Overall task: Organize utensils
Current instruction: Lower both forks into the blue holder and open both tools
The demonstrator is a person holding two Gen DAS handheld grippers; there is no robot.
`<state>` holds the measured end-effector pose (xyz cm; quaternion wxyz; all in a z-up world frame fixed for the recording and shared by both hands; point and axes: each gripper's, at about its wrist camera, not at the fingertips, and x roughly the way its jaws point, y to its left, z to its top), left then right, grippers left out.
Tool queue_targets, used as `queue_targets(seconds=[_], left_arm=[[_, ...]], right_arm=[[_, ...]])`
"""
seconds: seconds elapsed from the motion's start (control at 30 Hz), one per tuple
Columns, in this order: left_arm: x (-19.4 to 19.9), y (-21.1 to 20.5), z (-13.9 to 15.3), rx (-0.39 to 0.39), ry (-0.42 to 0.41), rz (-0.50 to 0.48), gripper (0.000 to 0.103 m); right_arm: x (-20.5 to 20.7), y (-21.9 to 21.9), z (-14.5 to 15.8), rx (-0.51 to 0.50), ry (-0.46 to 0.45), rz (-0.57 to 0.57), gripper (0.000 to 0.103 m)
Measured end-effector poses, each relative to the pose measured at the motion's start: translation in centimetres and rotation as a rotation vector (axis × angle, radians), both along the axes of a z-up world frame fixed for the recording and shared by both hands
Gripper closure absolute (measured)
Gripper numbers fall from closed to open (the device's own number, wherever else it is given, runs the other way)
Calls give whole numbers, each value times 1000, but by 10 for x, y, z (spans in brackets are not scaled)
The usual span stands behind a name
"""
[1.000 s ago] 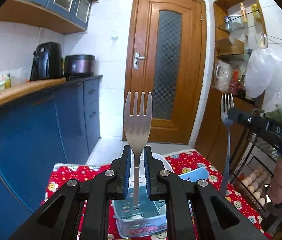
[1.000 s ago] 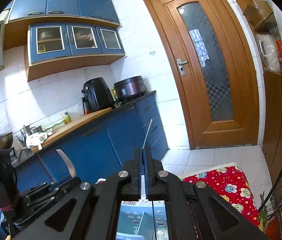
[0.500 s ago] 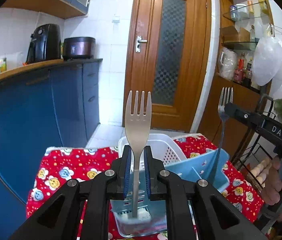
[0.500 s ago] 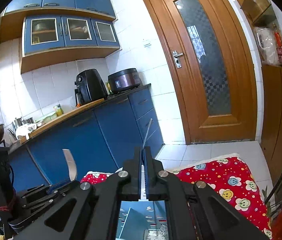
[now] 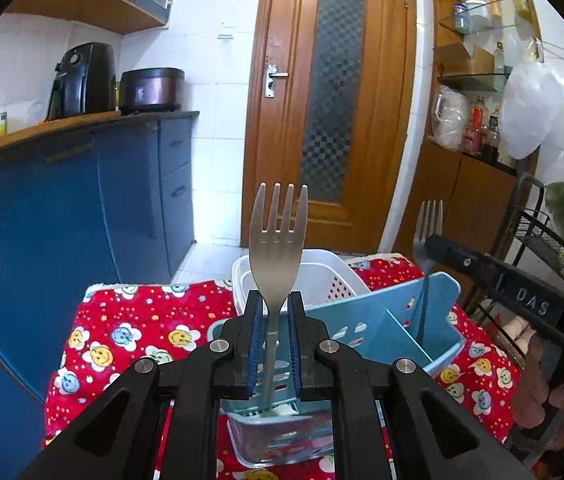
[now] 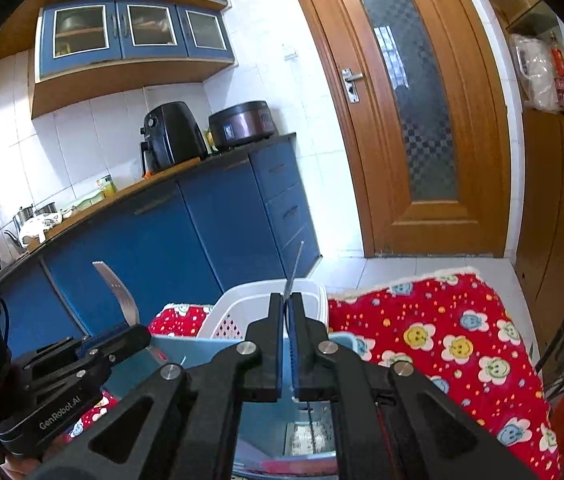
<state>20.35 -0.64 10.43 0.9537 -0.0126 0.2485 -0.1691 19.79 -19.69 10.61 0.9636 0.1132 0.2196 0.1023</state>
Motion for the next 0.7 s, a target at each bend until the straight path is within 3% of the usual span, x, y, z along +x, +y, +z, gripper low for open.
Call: queue_targets(seconds=[0.1,0.3,0.37,0.47,0.7], left_arm=[[0,-1,-1,-8,0,6,90],[-2,-1,1,-17,10,14,86],[-4,-2,1,-12,14,19,77],[-8,0,3,-16,13,31,69],[-20,1,10,-13,5,45,67]], right_arm=[[0,-1,-2,8,22,6,93],[-5,0,2,1,17,10,75],[-8,0,5,4,11,10,69],[-13,1,9,-5,3,11,68],[-28,-1,18,-20,-10,9,66]])
